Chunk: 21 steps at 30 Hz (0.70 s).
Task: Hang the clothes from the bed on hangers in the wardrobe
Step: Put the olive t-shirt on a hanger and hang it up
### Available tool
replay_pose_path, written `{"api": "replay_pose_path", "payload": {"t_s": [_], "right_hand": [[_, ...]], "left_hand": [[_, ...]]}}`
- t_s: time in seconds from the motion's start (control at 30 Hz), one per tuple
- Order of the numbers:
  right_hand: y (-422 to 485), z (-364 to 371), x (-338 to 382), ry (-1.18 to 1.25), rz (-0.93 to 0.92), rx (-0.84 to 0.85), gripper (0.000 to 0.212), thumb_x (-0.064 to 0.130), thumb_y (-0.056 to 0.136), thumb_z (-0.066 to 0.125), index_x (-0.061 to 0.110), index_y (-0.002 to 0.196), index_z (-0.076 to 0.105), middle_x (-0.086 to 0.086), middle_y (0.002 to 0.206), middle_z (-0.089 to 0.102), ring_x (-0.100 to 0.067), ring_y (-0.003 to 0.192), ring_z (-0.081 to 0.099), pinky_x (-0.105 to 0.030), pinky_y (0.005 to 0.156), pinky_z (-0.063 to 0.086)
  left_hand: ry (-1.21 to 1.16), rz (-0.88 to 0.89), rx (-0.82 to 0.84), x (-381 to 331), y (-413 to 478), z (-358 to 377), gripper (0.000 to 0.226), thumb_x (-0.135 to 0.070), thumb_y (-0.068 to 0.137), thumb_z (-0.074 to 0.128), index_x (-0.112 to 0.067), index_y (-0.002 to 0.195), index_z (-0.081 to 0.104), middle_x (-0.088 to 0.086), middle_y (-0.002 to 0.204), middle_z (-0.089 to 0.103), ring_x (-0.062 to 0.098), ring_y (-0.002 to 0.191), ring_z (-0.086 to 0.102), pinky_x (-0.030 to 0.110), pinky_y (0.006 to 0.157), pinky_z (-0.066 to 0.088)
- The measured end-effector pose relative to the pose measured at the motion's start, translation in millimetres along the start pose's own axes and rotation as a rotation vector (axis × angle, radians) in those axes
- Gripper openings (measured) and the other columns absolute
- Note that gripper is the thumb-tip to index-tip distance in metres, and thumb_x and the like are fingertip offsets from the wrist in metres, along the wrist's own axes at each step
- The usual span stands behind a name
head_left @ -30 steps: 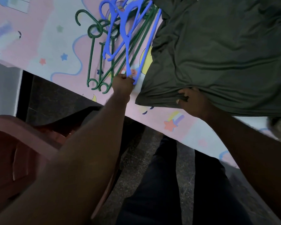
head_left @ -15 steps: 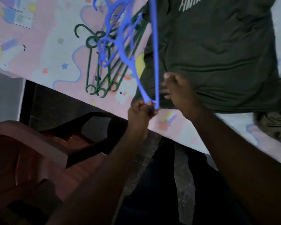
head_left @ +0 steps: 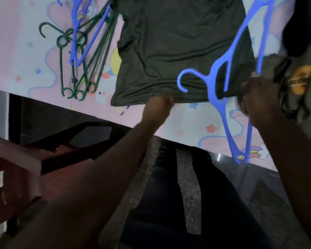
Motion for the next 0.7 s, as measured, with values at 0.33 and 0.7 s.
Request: {"api": "replay_pose_path", "payload": {"t_s": [0.33,0.7], "right_hand": [[-33,40,-73,-0.186,-0.108,0.276,0.041,0.035,0.103,0.046,0.002,0.09,0.065,0.01,0.063,0.051,-0.012,0.059,0.048,-0.028,0.065,0.035],[-54,52,-91,-0.332,-0.152,0.343,0.038,0.036,0.103,0.044,0.004,0.09,0.061,-0.004,0.088,0.066,-0.019,0.083,0.057,-0.03,0.075,0.039]], "left_hand": [[0.389,0.139,0.089,7,61,8,0.031,-0.026,0.086,0.063,-0.013,0.113,0.067,0.016,0.118,0.059,0.032,0.109,0.057,0.033,0.084,0.041],[0.204,0.208,0.083,7,61,0,0.037,-0.023,0.085,0.068,-0.006,0.118,0.062,0.015,0.111,0.064,0.029,0.101,0.061,0.03,0.082,0.043]]}}
Point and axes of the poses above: each hand's wrist, its own y-axis towards the middle knuckle, its own z-axis out of the palm, x = y × z, the point moved 5 cm from there along y, towards the middle knuckle
